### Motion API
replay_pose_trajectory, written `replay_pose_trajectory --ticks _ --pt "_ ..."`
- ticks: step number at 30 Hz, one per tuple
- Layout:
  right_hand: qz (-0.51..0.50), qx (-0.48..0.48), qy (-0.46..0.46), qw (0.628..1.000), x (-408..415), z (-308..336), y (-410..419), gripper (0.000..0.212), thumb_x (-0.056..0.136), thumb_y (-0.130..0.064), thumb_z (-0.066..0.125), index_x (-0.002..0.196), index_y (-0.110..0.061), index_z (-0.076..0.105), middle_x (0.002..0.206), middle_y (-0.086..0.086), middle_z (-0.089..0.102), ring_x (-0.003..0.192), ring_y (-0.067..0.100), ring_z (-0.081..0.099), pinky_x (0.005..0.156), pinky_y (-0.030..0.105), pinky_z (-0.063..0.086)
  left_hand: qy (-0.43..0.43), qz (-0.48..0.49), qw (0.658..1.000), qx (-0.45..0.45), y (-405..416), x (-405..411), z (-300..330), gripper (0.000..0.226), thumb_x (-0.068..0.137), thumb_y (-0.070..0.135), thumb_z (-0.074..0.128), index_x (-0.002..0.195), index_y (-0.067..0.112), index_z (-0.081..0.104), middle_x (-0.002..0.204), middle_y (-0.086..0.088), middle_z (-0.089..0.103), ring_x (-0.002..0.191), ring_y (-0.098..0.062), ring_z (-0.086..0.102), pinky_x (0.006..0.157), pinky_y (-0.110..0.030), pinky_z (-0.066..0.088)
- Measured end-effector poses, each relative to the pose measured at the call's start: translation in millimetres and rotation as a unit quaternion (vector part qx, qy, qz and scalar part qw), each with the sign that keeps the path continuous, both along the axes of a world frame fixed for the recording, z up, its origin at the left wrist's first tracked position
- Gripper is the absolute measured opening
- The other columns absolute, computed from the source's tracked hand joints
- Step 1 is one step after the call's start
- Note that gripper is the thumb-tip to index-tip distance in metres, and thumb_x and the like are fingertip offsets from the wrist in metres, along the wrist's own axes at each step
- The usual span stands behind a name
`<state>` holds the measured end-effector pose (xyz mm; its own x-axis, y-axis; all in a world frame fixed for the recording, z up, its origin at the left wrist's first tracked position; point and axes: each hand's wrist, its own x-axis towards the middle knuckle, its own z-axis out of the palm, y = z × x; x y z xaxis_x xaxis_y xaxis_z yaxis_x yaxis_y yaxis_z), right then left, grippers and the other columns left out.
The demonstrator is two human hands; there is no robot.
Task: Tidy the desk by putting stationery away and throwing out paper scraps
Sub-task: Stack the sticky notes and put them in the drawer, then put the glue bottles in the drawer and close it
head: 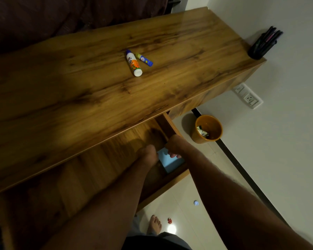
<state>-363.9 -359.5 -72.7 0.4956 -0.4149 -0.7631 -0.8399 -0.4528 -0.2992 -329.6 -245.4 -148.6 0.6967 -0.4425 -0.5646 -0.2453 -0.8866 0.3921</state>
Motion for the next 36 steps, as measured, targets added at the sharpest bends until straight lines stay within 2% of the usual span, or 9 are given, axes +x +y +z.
replay_pose_trajectory --ticks 3,5,9,11,15,21,27,33,36 --pt "0.017 0.001 -0.035 0.999 21.3 11.4 4.1 0.019 0.094 -0.019 0.056 0.107 -0.007 0.062 0.095 0.012 0.071 0.079 0.021 0.071 0.074 0.037 0.061 -0.019 0.038 0.996 -0.084 -7.4 17.8 19.7 0.029 0.094 0.023 0.056 0.123 0.019 0.057 0.118 -0.004 0.062 0.108 -0.021 0.059 0.09 -0.034 0.051" --pt "0.02 -0.034 -0.1 0.994 36.9 20.3 5.4 0.018 0.095 -0.025 0.052 0.101 -0.01 0.06 0.09 0.008 0.068 0.083 0.023 0.07 0.077 0.037 0.061 -0.036 0.069 0.987 -0.139 -10.5 31.6 38.0 0.024 0.093 0.021 0.056 0.117 0.02 0.06 0.114 -0.001 0.063 0.105 -0.019 0.059 0.086 -0.033 0.049" --pt "0.019 -0.081 -0.196 0.977 67.8 39.2 4.4 0.027 0.093 -0.029 0.051 0.088 -0.007 0.066 0.092 0.018 0.07 0.086 0.033 0.068 0.079 0.043 0.058 -0.11 0.088 0.973 -0.183 -9.6 71.1 62.3 0.022 0.09 0.026 0.055 0.108 0.019 0.066 0.112 -0.008 0.067 0.107 -0.031 0.06 0.087 -0.036 0.048" --pt "0.0 -0.081 -0.218 0.973 82.2 45.2 1.6 0.027 0.089 -0.031 0.054 0.08 -0.008 0.065 0.089 0.017 0.071 0.084 0.033 0.068 0.078 0.044 0.059 -0.094 0.118 0.963 -0.225 -7.6 92.3 67.7 0.017 0.09 0.024 0.055 0.101 0.019 0.067 0.106 -0.007 0.068 0.103 -0.03 0.062 0.085 -0.035 0.05" --pt "-0.008 -0.095 -0.255 0.962 111.3 53.0 -4.2 0.021 0.082 -0.028 0.057 0.081 -0.009 0.066 0.09 0.016 0.072 0.085 0.034 0.069 0.078 0.042 0.059 -0.071 0.192 0.939 -0.276 0.2 129.2 89.2 0.012 0.089 0.027 0.058 0.089 0.021 0.069 0.094 -0.003 0.072 0.086 -0.024 0.068 0.082 -0.034 0.054" --pt "0.007 -0.11 -0.263 0.959 160.1 50.7 -25.9 0.023 0.084 -0.027 0.058 0.095 -0.011 0.07 0.099 0.012 0.073 0.095 0.03 0.068 0.077 0.03 0.05 -0.093 0.246 0.921 -0.287 9.2 177.3 101.0 0.008 0.086 0.028 0.062 0.086 0.023 0.069 0.093 -0.005 0.073 0.086 -0.026 0.07 0.082 -0.035 0.054" --pt "0.008 -0.152 -0.311 0.938 217.3 47.5 -64.7 0.028 0.088 -0.025 0.058 0.109 -0.01 0.068 0.109 0.013 0.07 0.106 0.033 0.064 0.083 0.032 0.049 -0.14 0.291 0.917 -0.237 -8.2 219.6 105.5 0.024 0.09 0.038 0.059 0.107 0.023 0.068 0.112 0.001 0.069 0.105 -0.02 0.062 0.093 -0.033 0.049" --pt "0.072 -0.185 -0.31 0.93 275.5 41.1 -101.7 0.031 0.087 -0.025 0.06 0.113 -0.008 0.063 0.112 0.015 0.068 0.107 0.034 0.063 0.082 0.032 0.049 -0.125 0.318 0.916 -0.208 -52.3 252.3 102.9 0.036 0.09 0.041 0.059 0.12 0.02 0.062 0.122 -0.003 0.063 0.117 -0.024 0.054 0.092 -0.031 0.043" --pt "0.094 -0.197 -0.301 0.928 298.3 34.4 -118.3 0.038 0.087 -0.032 0.062 0.117 -0.009 0.062 0.118 0.016 0.065 0.11 0.034 0.061 0.088 0.035 0.051 -0.126 0.341 0.913 -0.187 -76.0 267.6 99.7 0.042 0.09 0.04 0.06 0.126 0.016 0.059 0.126 -0.005 0.061 0.119 -0.025 0.054 0.094 -0.031 0.043"
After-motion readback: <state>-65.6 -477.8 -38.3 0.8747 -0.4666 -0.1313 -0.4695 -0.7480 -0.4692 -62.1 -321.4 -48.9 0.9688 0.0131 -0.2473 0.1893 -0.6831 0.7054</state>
